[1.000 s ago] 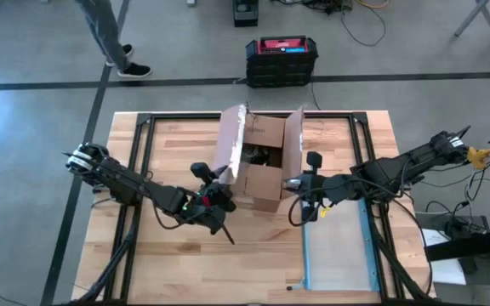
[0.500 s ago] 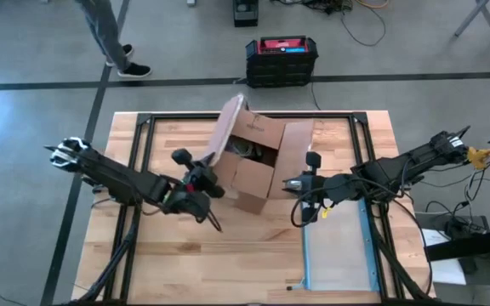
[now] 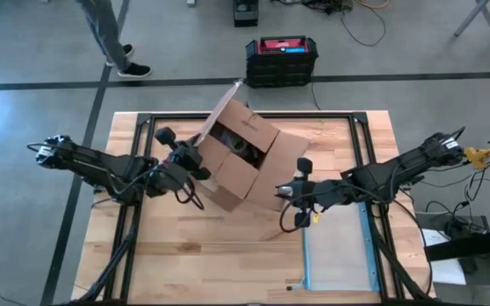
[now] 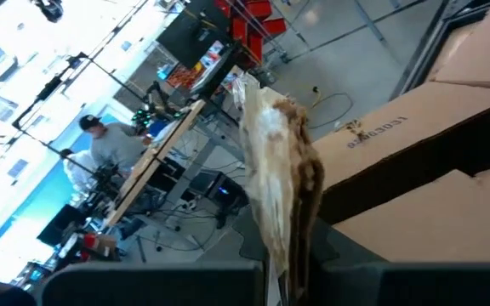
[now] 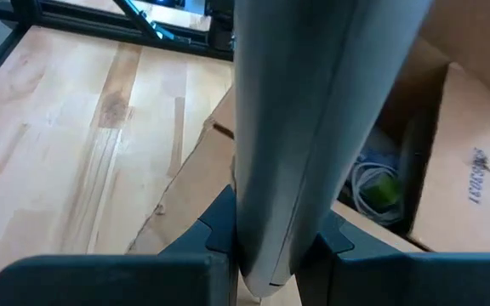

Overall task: Unpack boxes
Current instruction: Open the cardboard box using a gray knife

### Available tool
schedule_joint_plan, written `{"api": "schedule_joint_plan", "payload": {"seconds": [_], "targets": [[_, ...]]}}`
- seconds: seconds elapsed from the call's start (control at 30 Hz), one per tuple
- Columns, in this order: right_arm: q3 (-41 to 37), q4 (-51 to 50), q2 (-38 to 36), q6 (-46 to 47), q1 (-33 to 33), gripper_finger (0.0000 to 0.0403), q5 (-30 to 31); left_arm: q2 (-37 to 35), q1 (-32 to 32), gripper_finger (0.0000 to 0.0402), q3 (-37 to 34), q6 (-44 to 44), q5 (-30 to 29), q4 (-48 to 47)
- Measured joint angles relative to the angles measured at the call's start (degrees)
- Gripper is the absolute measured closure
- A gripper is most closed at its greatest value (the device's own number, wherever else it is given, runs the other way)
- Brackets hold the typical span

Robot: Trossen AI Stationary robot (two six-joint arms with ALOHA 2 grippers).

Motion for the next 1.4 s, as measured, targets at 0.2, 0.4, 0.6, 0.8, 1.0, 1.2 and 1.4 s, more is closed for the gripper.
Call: {"api": "schedule_joint_plan", "payload": {"seconds": [0.2, 0.4, 0.6, 0.8, 1.0, 1.2, 1.4], "targets": [[0.00, 2.94, 5.54, 0.51, -0.13, 0.0353, -0.05, 0.13, 0.28, 0.0401, -0.02, 4.82, 4.27, 5.06], [0.00, 4.98, 12.12, 1.23, -1.68, 0.0353, -0.13, 0.03, 0.30, 0.0401, -0.02, 17.71, 12.98, 17.22], [0.00, 6.17, 18.59, 2.08, -4.69, 0.0353, -0.17, -0.26, 0.39, 0.0401, -0.02, 23.04, 22.72, 23.20], [0.05, 6.19, 23.33, 2.47, -6.20, 0.0353, -1.50, 0.64, 0.31, 0.0401, -2.57, 14.66, 28.13, 21.37], [1.05, 6.35, 22.25, -0.09, -6.14, 0.0353, -1.51, 1.51, 0.41, 0.0401, -8.88, 5.65, 27.67, 20.22], [1.01, 6.14, 20.78, 0.51, -7.10, 0.0353, -5.06, 1.62, -0.07, 0.0401, -15.06, -0.04, 28.13, 26.91], [0.78, 5.99, 22.07, 2.01, -7.75, 0.0353, -8.72, 1.05, -0.58, 0.0401, -15.06, 4.25, 30.00, 34.81]]}}
